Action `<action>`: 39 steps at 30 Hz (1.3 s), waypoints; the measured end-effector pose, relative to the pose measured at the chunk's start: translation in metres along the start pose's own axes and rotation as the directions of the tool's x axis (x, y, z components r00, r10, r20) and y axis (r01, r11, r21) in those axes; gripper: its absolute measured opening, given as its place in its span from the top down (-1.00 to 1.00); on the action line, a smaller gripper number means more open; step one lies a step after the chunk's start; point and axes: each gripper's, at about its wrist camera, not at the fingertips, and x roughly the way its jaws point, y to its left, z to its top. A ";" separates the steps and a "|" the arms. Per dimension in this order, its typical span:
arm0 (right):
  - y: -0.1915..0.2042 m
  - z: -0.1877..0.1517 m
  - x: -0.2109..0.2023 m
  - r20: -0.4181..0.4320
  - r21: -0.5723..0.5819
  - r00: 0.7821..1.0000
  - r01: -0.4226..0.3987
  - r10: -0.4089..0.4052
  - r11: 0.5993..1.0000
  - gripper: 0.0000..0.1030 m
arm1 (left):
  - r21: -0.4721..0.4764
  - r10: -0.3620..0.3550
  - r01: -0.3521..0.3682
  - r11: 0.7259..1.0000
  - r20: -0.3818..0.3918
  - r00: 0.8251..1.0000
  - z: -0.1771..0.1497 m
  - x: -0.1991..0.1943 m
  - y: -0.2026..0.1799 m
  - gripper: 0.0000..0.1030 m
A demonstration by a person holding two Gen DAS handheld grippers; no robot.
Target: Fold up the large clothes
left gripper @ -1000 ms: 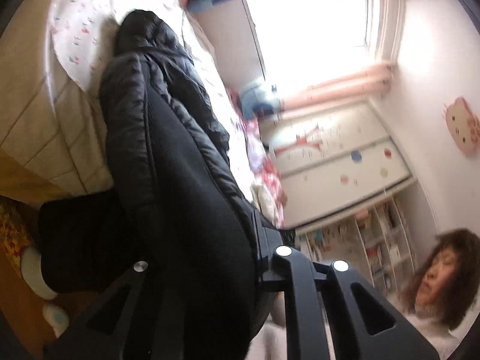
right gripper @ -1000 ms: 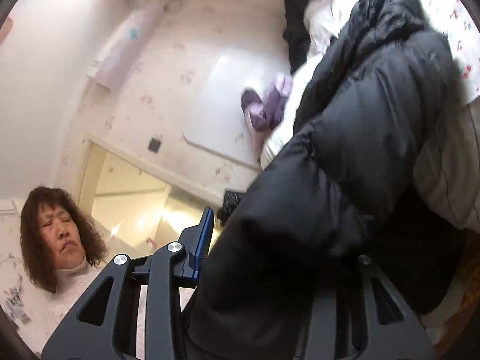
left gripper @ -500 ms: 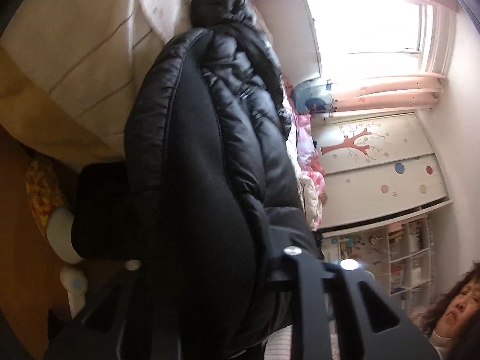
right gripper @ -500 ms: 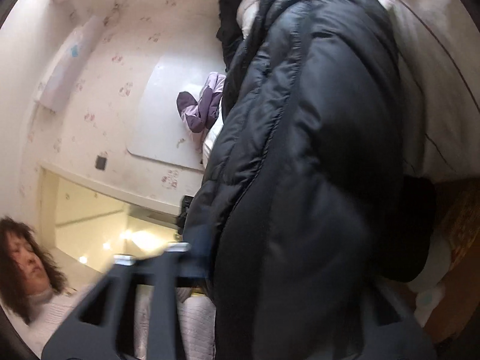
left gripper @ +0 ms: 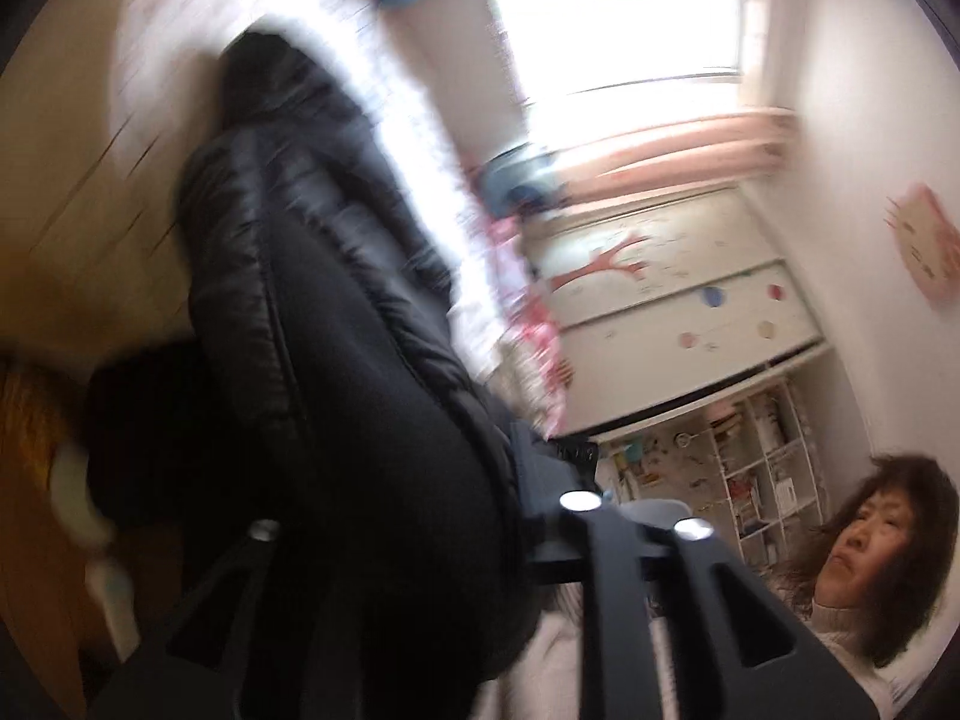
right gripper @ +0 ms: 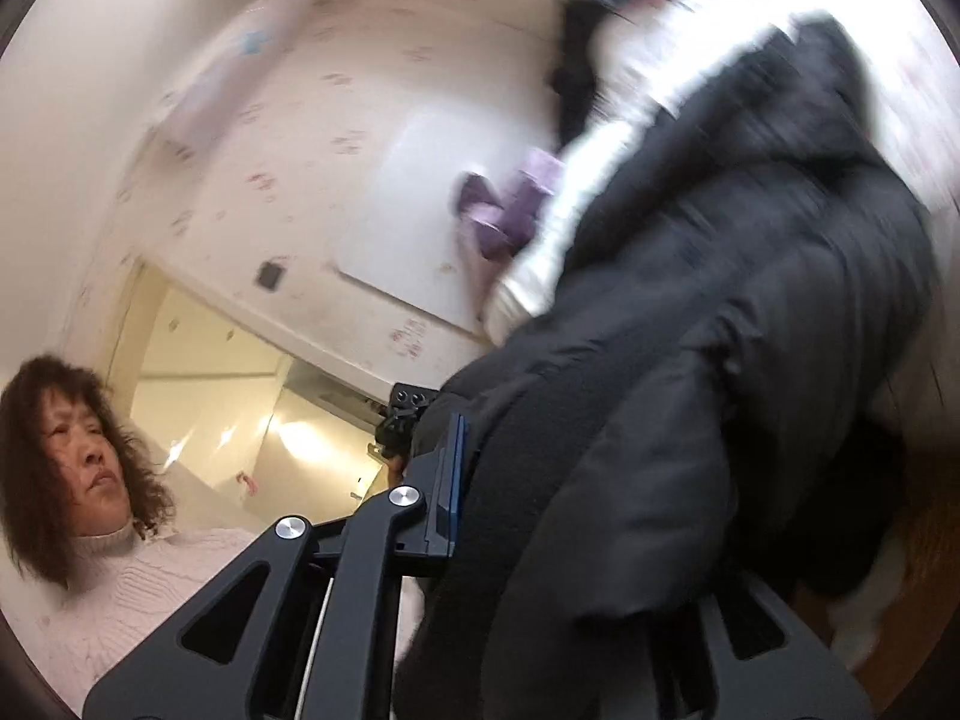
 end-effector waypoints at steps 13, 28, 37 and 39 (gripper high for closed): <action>-0.042 -0.037 -0.017 0.051 0.051 0.982 -0.183 0.181 0.982 0.31 | 0.002 -0.025 0.025 1.000 0.131 0.991 -0.004 -0.021 0.021 0.65; -0.043 -0.024 -0.019 0.082 0.064 0.974 -0.217 0.212 0.974 0.31 | 0.108 -0.104 0.092 0.990 0.110 0.988 0.005 -0.004 0.007 0.66; -0.025 0.006 -0.030 0.190 0.010 0.934 -0.311 0.303 0.951 0.31 | 0.120 -0.223 0.205 0.971 0.162 0.961 0.033 -0.005 -0.012 0.66; -0.019 0.025 -0.035 0.227 -0.026 0.918 -0.327 0.324 0.945 0.31 | 0.120 -0.249 0.229 0.966 0.192 0.949 0.051 -0.004 -0.018 0.66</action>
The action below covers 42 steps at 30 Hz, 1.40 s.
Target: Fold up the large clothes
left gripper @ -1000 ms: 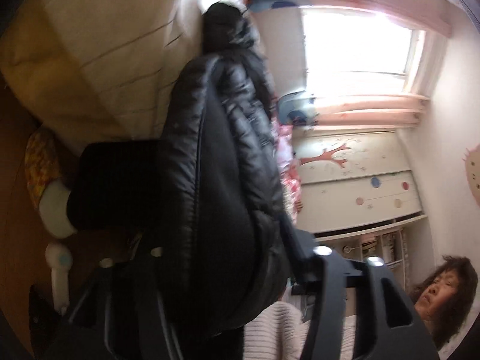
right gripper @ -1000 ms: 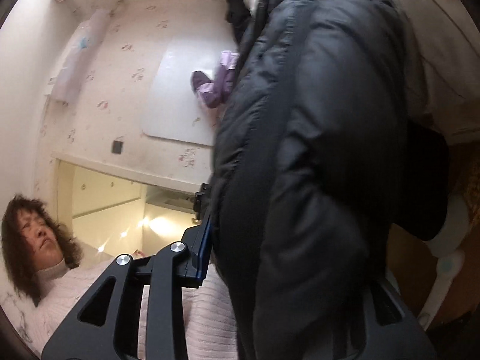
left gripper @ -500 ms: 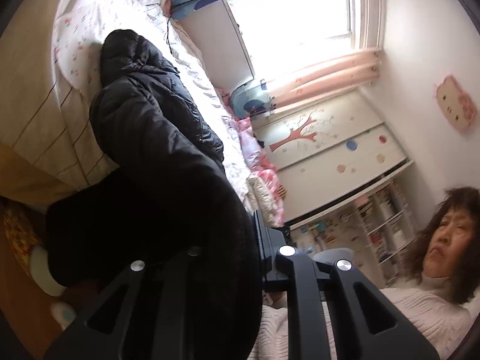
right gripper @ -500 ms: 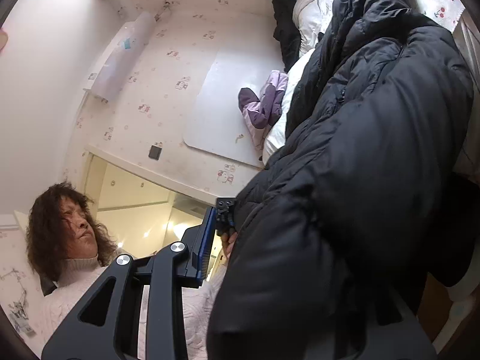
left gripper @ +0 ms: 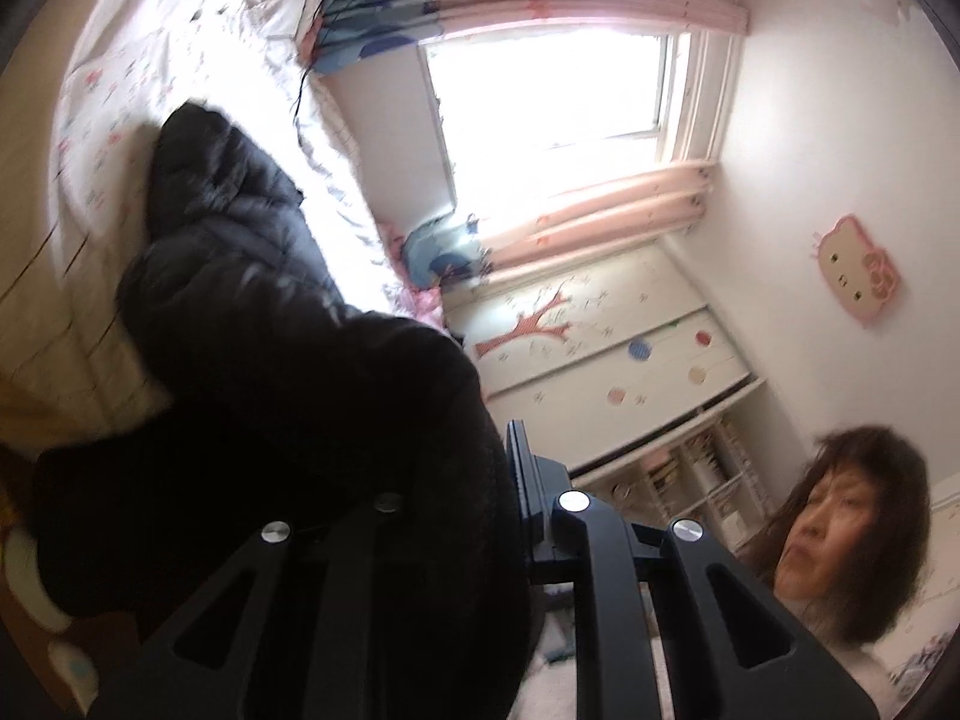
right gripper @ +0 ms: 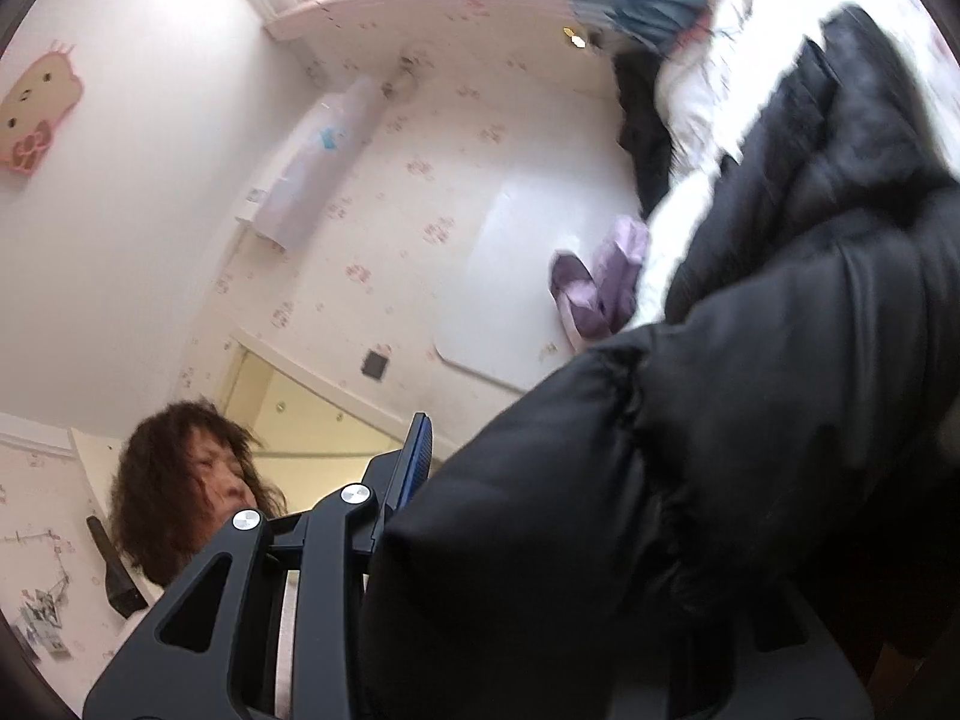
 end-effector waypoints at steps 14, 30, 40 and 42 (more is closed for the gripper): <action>-0.092 0.200 0.044 0.281 0.153 0.904 0.289 -0.322 0.945 0.29 | -0.186 0.250 -0.202 0.962 0.288 0.924 0.198 0.104 0.078 0.66; -0.225 0.266 0.075 0.228 0.382 0.794 0.459 -0.563 0.802 0.01 | -0.338 0.604 -0.539 0.771 0.123 0.787 0.256 0.173 0.192 -0.08; -0.153 0.264 0.086 0.236 0.297 0.776 0.515 -0.585 0.804 -0.73 | -0.223 0.504 -0.474 0.852 0.104 0.857 0.263 0.171 0.089 -0.85; -0.114 0.256 0.092 0.274 0.186 0.727 0.602 -0.630 0.776 -0.84 | -0.142 0.510 -0.493 0.859 0.143 0.848 0.257 0.173 0.055 -0.85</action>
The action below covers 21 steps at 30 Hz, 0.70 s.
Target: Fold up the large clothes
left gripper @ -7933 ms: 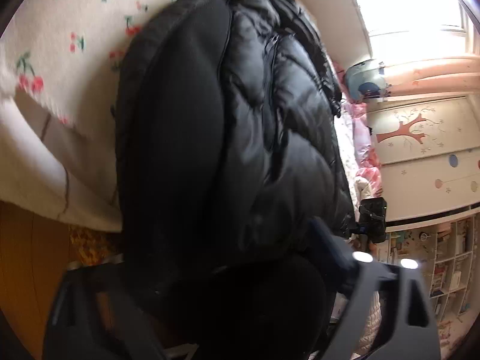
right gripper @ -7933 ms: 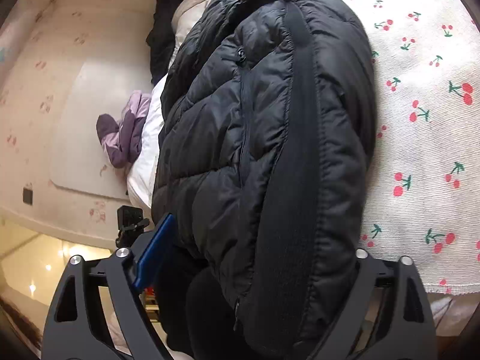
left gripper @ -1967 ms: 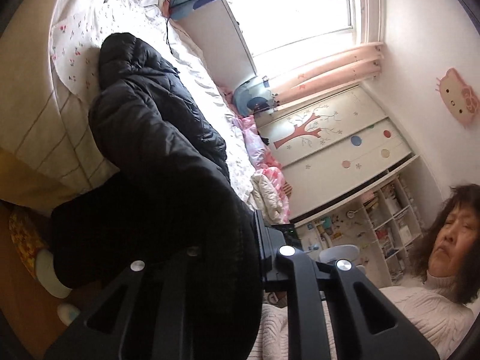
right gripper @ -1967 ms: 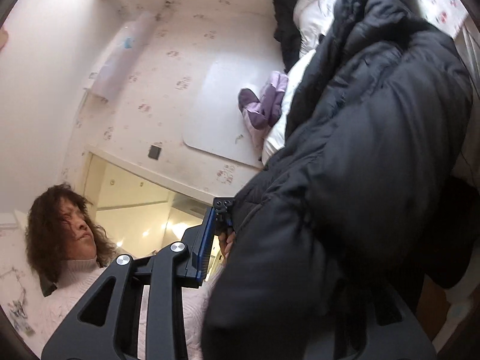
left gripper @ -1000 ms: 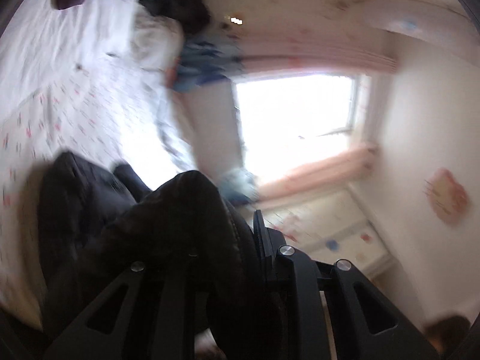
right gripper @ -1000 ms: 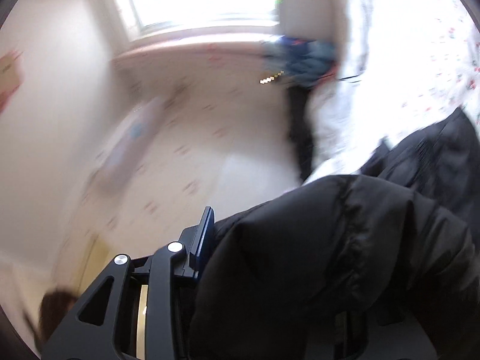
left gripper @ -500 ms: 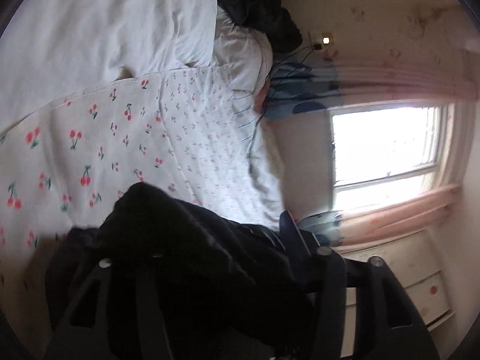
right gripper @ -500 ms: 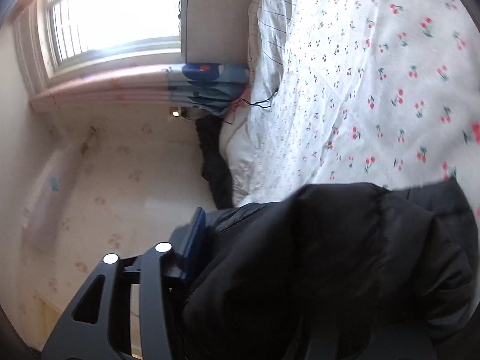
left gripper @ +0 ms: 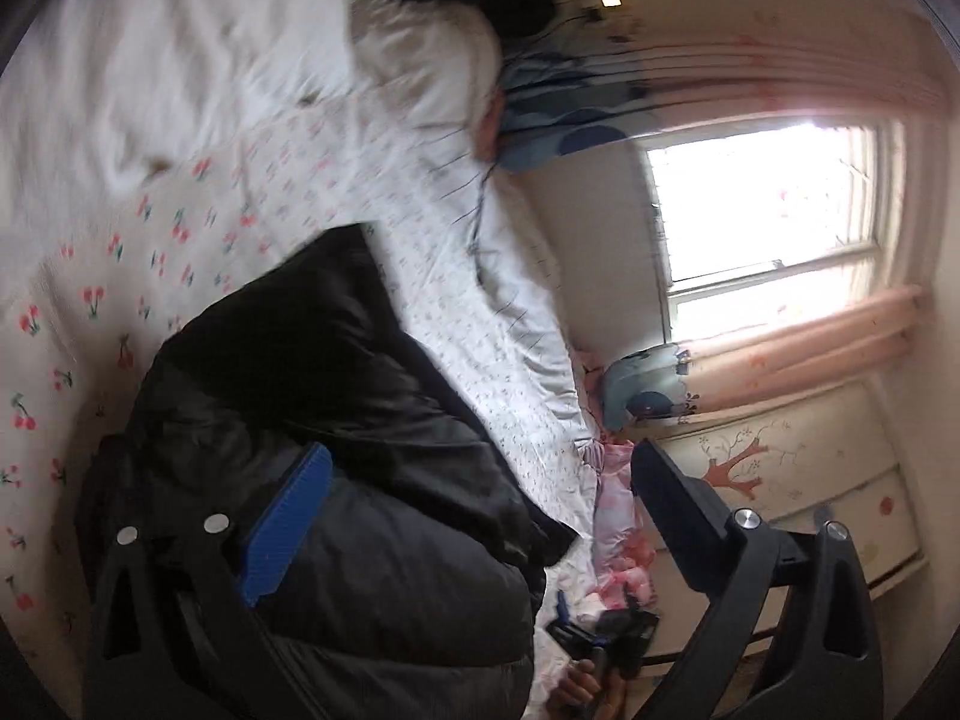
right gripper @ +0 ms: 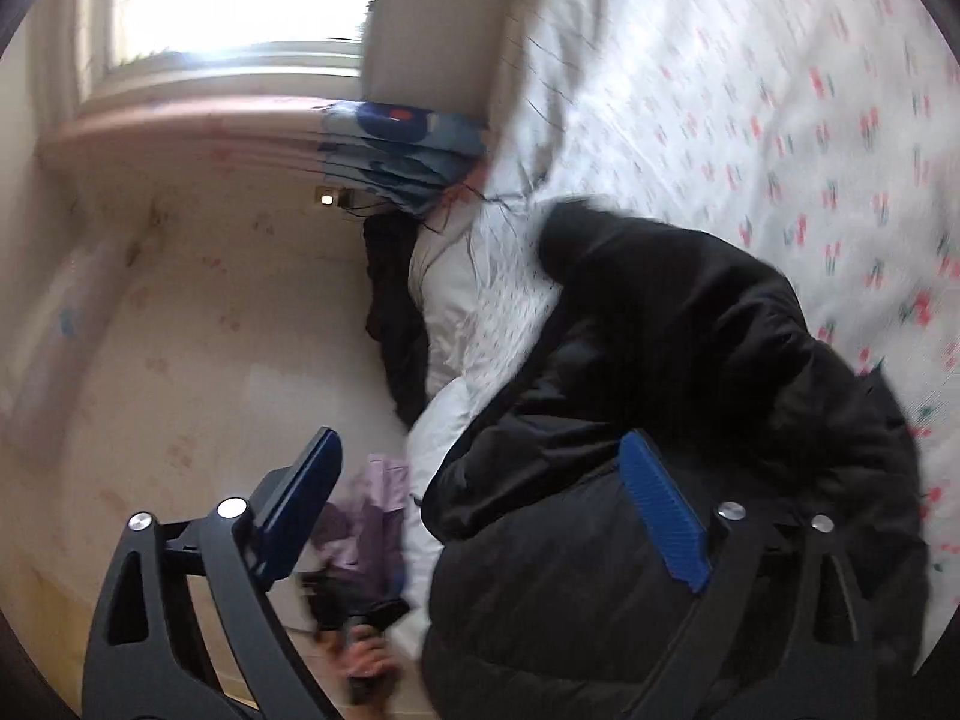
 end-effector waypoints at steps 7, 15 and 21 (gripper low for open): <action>0.086 -0.057 0.066 0.027 -0.453 0.940 0.314 -0.339 0.835 -0.86 | 0.347 0.103 -0.062 0.936 -0.100 0.990 -0.060 0.069 -0.079 -0.85; 0.018 -0.071 0.209 -0.013 -0.550 0.784 0.513 -0.621 0.659 -0.87 | 0.356 0.283 -0.230 0.906 -0.106 0.953 -0.062 0.180 0.015 -0.85; 0.039 -0.064 0.211 -0.020 -0.572 0.802 0.480 -0.597 0.664 -0.86 | 0.385 0.300 -0.254 0.887 -0.064 0.952 -0.061 0.156 -0.006 -0.85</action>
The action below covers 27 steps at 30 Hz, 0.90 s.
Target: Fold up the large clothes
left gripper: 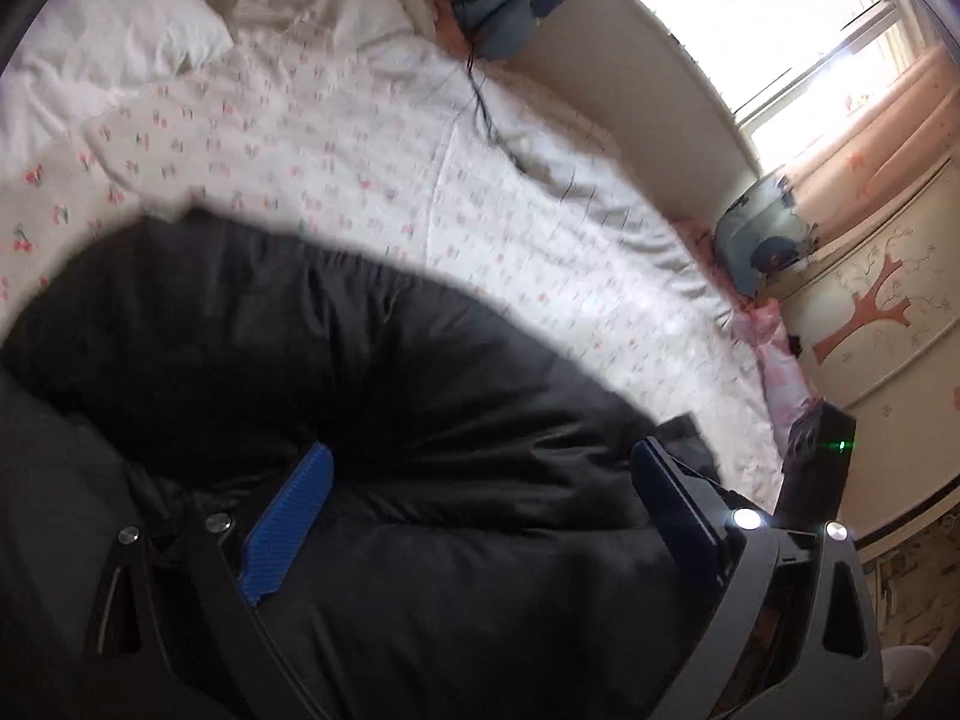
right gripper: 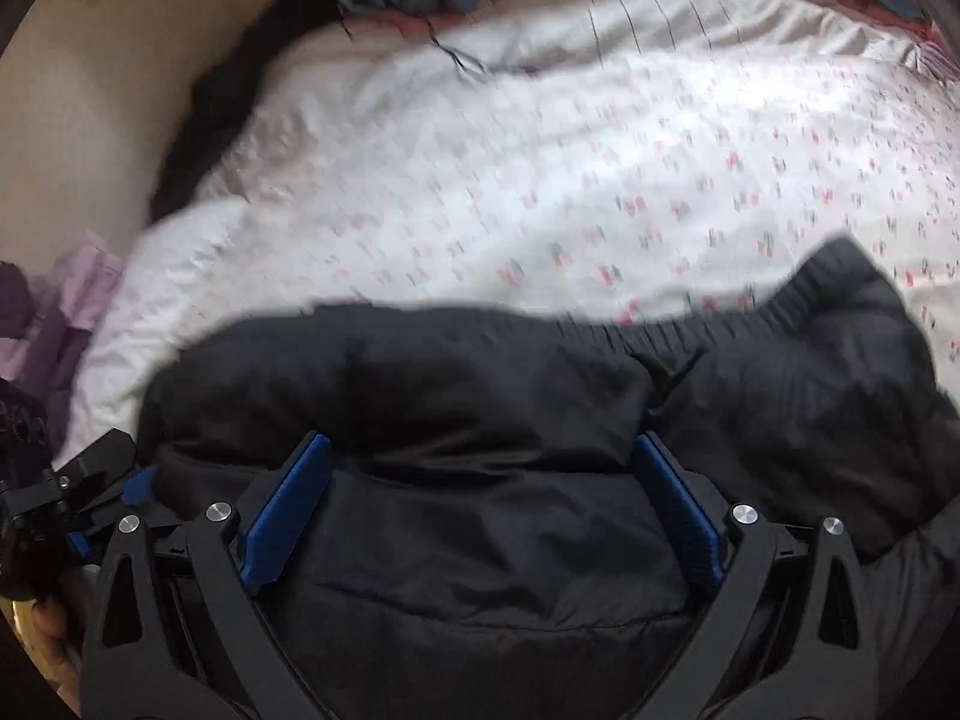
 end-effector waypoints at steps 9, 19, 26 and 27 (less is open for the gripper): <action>-0.002 0.024 0.078 -0.139 -0.037 0.976 0.162 -0.166 0.986 -0.89 | -0.105 0.046 -0.040 0.994 0.062 0.997 0.017 0.031 0.053 -0.85; -0.074 0.012 -0.042 0.057 0.092 0.990 0.126 -0.132 0.988 -0.87 | -0.015 0.026 -0.023 1.000 0.195 0.981 0.009 -0.057 0.042 -0.86; -0.139 -0.024 -0.019 0.000 0.204 0.994 0.103 -0.105 0.973 -0.88 | -0.112 0.070 -0.060 0.992 0.095 0.993 -0.007 -0.023 0.091 -0.85; -0.134 -0.024 -0.025 -0.015 0.178 0.995 0.097 -0.096 0.979 -0.88 | -0.108 0.082 -0.073 0.991 0.082 0.993 -0.008 -0.027 0.087 -0.85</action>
